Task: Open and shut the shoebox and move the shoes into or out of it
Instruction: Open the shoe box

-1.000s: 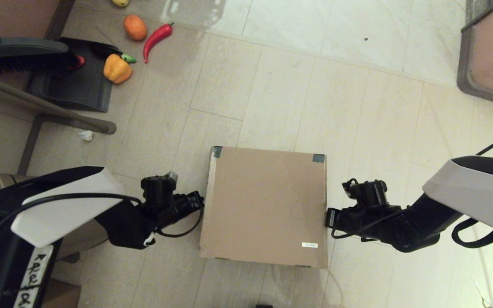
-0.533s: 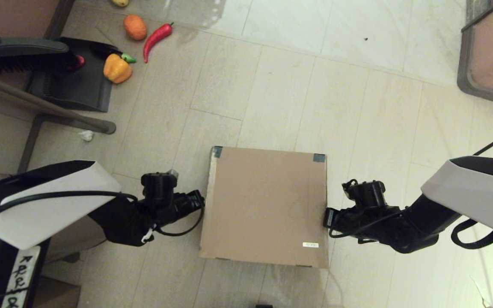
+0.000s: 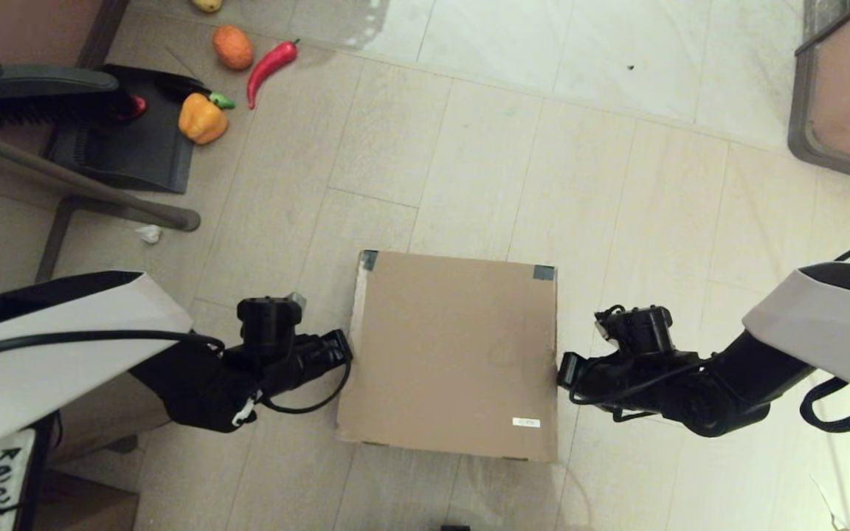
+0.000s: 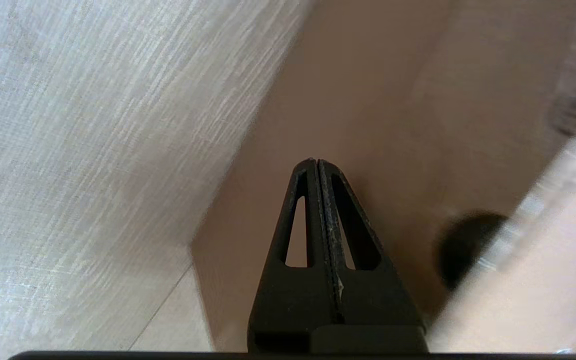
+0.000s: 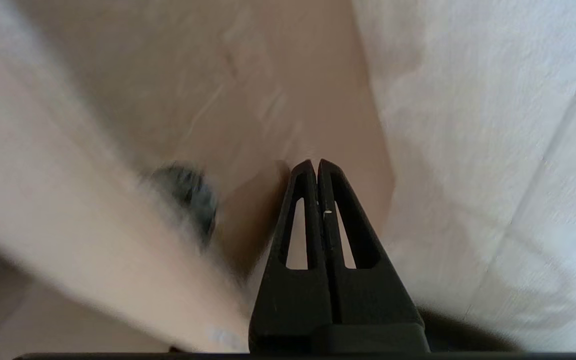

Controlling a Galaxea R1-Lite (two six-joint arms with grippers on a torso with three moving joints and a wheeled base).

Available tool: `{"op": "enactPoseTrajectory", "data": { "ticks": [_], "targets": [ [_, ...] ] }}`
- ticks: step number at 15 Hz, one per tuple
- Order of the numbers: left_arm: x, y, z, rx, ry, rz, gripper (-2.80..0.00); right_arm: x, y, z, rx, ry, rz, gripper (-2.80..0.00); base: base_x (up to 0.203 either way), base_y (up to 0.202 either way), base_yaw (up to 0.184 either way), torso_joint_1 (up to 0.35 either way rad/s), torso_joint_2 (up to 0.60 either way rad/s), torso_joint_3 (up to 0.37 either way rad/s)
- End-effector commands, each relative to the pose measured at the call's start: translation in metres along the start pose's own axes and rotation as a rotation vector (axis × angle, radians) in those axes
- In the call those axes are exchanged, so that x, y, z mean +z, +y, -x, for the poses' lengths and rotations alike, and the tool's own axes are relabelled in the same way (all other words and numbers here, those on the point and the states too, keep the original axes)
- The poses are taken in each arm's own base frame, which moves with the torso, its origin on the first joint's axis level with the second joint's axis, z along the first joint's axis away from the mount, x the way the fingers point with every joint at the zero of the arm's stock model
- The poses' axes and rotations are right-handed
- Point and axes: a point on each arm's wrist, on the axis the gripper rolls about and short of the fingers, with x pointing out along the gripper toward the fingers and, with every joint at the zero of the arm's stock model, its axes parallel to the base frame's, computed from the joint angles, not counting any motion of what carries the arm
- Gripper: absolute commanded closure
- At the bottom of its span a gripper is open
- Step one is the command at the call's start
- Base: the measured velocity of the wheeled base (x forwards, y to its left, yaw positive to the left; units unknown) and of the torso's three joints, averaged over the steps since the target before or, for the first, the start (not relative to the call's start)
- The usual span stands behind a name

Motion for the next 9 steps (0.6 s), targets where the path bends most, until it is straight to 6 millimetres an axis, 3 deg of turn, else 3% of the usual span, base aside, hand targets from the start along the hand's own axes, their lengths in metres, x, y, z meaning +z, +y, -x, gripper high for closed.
{"op": "enactPoseTrajectory", "data": {
  "ticks": [1,9],
  "targets": [
    [0.006,-0.006,0.007,-0.016,-0.019,-0.002,0.0,0.006,0.01,0.012,0.05,-0.012,-0.022,0.0,0.0,0.0,0.0,0.0,0.0,0.0],
    [0.02,-0.019,0.037,-0.027,-0.042,-0.004,0.0,0.012,0.027,0.045,0.14,0.014,-0.146,0.0,0.0,0.0,0.0,0.0,0.0,0.0]
  ]
}}
